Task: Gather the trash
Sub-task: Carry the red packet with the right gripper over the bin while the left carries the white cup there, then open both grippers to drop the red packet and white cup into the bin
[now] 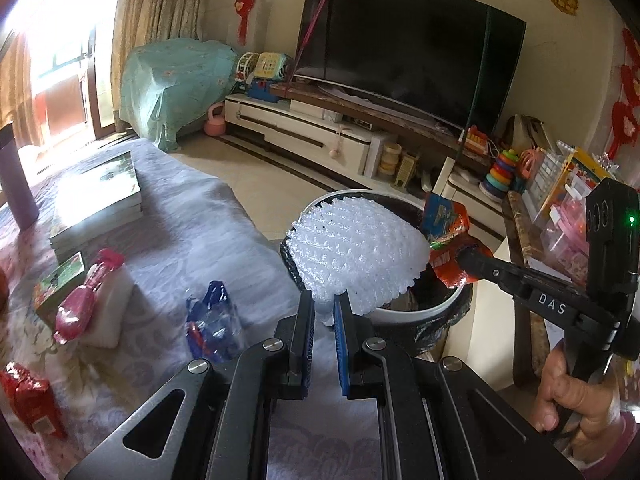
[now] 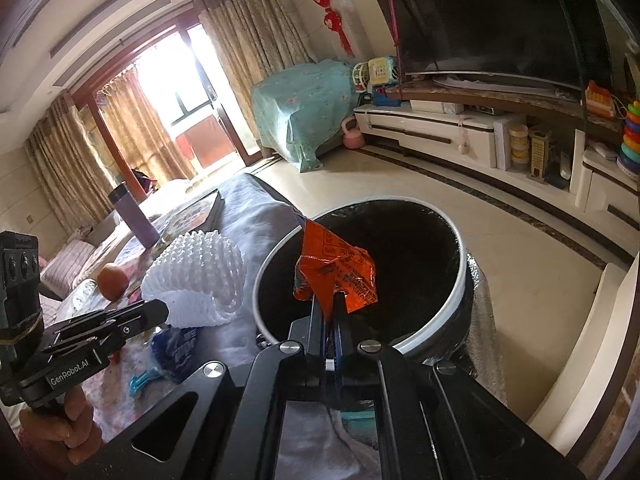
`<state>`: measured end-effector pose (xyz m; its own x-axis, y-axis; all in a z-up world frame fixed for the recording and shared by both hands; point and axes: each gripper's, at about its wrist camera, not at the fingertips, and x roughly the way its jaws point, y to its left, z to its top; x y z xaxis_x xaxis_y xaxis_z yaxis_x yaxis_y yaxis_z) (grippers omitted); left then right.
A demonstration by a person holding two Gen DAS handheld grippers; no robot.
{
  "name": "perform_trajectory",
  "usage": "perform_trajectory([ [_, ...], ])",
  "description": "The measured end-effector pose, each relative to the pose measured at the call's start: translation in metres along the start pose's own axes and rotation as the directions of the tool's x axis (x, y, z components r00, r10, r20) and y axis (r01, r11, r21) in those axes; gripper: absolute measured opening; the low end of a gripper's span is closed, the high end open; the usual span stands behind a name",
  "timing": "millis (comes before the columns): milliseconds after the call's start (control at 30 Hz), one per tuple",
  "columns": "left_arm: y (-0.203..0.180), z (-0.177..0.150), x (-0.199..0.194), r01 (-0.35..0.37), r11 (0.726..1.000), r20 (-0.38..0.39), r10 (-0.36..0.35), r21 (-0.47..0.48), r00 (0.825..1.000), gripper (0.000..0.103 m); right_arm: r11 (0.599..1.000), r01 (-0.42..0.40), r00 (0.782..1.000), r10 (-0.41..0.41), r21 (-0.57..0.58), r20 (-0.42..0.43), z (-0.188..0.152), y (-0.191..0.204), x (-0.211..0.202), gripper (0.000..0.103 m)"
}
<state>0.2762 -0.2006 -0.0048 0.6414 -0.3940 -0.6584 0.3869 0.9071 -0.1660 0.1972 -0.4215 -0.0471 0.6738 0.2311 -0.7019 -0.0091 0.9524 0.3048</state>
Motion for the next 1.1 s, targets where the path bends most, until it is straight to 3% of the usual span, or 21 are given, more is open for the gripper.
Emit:
perform_trajectory([
  [900, -0.03, 0.039, 0.06, -0.006, 0.998, -0.069, 0.01, 0.058, 0.998, 0.009, 0.998, 0.049, 0.997, -0.047, 0.038, -0.057, 0.02, -0.031, 0.026, 0.007],
  [1033, -0.029, 0.04, 0.068, 0.0, 0.999, -0.088, 0.003, 0.037, 0.996, 0.026, 0.998, 0.058, 0.996, -0.056, 0.032, -0.064, 0.022, -0.031, 0.029, 0.009],
  [1100, -0.027, 0.04, 0.069, -0.005, 0.999, -0.088, 0.008, 0.031, 0.996, 0.034, 0.997, 0.065, 0.996, -0.063, 0.033, -0.065, 0.022, -0.031, 0.028, 0.016],
])
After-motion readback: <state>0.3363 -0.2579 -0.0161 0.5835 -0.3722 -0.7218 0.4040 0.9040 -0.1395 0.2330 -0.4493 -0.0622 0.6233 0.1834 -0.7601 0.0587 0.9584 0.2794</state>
